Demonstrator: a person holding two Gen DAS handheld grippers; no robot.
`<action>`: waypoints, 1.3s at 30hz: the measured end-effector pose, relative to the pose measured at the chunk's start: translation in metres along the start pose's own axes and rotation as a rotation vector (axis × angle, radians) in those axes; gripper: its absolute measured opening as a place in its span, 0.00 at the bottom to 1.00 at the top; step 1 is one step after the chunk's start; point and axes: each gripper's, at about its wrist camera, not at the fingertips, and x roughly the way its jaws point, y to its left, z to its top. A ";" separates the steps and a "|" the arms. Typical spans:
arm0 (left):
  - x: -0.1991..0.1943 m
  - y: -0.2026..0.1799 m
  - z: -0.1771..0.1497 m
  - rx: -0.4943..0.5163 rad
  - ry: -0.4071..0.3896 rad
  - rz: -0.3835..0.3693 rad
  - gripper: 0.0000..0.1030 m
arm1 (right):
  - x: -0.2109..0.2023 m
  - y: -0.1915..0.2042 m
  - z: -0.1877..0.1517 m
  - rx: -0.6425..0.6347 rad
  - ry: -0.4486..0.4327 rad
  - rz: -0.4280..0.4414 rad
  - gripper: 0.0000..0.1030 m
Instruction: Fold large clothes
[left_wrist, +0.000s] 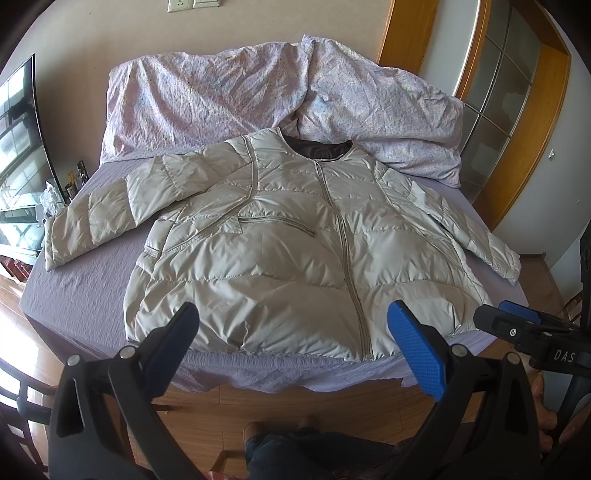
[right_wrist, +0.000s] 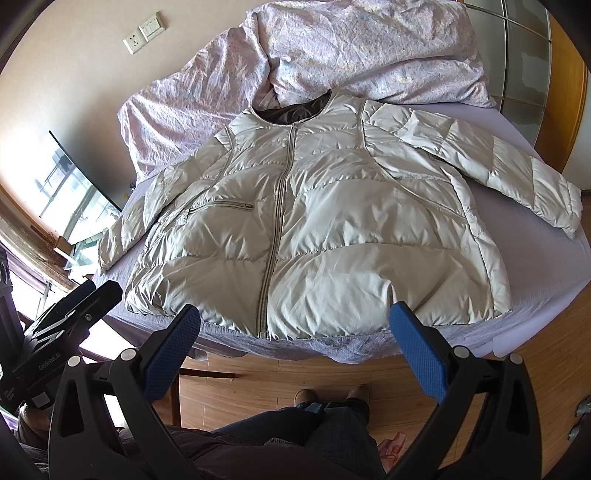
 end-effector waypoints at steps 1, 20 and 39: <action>0.000 0.000 0.000 0.000 -0.001 0.001 0.98 | 0.000 0.000 0.000 0.000 0.000 0.000 0.99; 0.000 0.000 0.000 0.001 0.000 -0.001 0.98 | 0.001 0.000 0.001 0.000 0.000 -0.001 0.99; 0.000 0.000 0.000 0.001 0.000 0.000 0.98 | 0.008 -0.004 0.009 0.005 0.000 -0.002 0.99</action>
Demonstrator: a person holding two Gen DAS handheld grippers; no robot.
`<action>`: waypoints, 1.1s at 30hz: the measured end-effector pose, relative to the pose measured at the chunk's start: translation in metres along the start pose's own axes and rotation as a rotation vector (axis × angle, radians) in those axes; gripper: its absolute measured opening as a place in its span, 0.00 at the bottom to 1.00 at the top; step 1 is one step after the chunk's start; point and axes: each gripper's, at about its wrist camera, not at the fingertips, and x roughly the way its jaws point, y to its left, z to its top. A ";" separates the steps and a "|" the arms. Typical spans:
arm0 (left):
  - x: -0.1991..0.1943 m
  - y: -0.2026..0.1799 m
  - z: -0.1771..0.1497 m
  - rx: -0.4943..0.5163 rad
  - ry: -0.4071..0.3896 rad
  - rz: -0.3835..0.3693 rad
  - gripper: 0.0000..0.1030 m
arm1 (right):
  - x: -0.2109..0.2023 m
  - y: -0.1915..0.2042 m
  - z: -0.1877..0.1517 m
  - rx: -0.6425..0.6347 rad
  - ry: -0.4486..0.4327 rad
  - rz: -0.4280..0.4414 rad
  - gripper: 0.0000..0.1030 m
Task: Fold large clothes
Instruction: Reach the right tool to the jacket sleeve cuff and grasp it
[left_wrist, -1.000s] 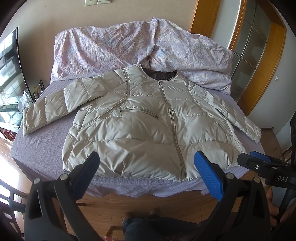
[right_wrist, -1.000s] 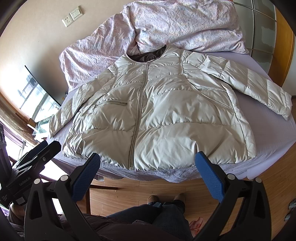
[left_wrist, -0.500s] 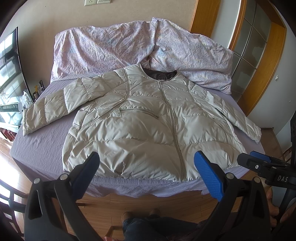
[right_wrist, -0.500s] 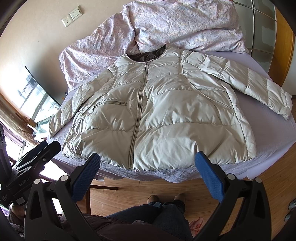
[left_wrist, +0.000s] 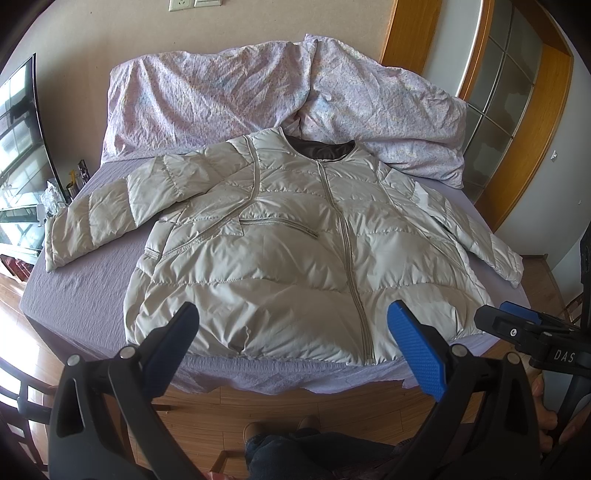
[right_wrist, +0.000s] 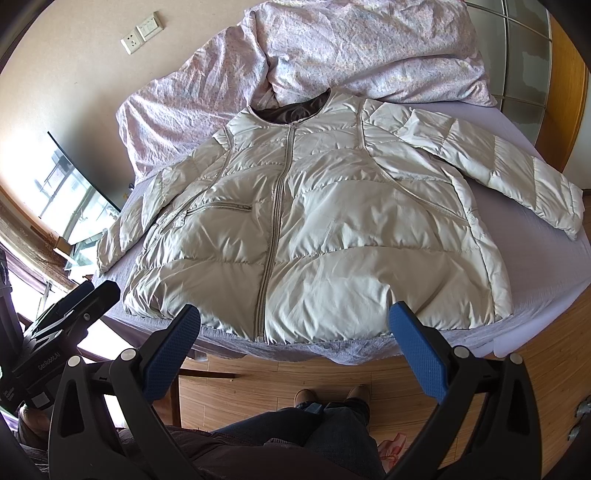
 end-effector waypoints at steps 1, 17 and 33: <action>0.001 0.000 0.000 0.001 0.000 0.001 0.98 | 0.001 -0.001 0.000 0.000 0.000 0.000 0.99; 0.050 0.005 0.036 -0.020 0.025 0.056 0.98 | 0.021 -0.068 0.051 0.144 -0.091 -0.050 0.99; 0.095 -0.013 0.066 -0.026 0.076 0.035 0.98 | 0.008 -0.352 0.079 0.747 -0.143 -0.392 0.99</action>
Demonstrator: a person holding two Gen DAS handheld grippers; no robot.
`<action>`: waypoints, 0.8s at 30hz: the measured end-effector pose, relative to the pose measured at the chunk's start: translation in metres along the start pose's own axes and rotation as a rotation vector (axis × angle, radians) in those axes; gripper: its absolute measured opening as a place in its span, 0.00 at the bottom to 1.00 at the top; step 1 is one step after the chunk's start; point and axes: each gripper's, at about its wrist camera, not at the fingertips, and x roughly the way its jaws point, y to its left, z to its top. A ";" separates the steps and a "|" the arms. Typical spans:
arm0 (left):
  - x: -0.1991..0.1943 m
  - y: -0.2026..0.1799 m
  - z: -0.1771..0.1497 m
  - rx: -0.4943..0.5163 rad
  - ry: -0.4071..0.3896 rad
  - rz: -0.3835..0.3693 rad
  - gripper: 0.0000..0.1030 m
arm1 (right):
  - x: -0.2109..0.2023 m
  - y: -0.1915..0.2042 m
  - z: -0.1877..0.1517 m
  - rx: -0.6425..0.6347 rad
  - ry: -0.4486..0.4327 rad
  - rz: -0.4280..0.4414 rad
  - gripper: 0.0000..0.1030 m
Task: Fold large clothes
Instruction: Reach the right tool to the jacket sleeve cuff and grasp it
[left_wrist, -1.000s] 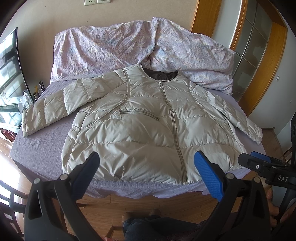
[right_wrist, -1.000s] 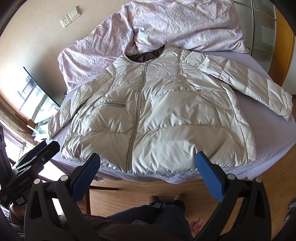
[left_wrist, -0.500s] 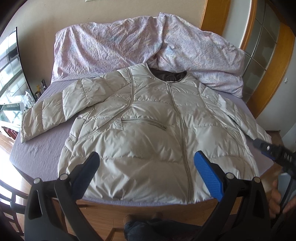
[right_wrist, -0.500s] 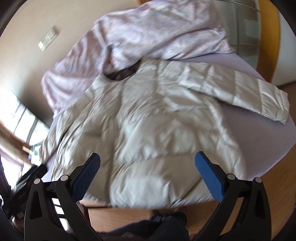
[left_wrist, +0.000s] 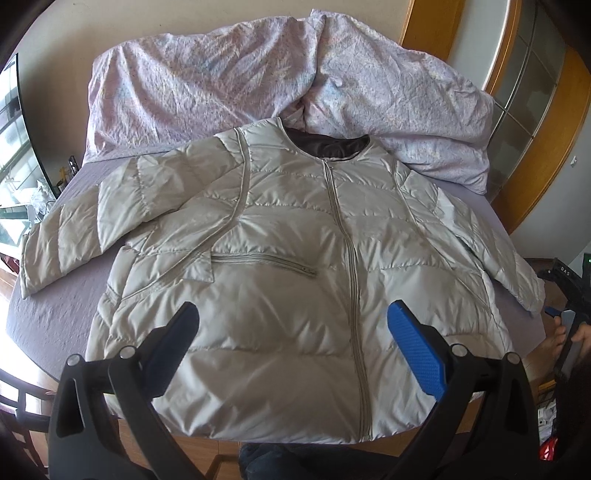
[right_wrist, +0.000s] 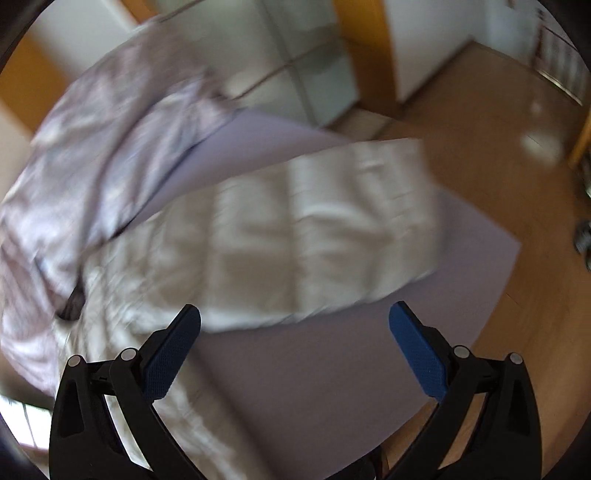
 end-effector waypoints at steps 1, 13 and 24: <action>0.002 -0.001 0.001 -0.002 0.006 0.002 0.98 | 0.005 -0.011 0.008 0.017 0.001 -0.023 0.99; 0.018 -0.013 0.008 -0.013 0.040 0.010 0.98 | 0.057 -0.052 0.045 0.087 0.107 -0.096 0.68; 0.024 0.006 0.017 -0.033 0.054 0.013 0.98 | 0.055 -0.037 0.044 0.059 0.063 -0.046 0.18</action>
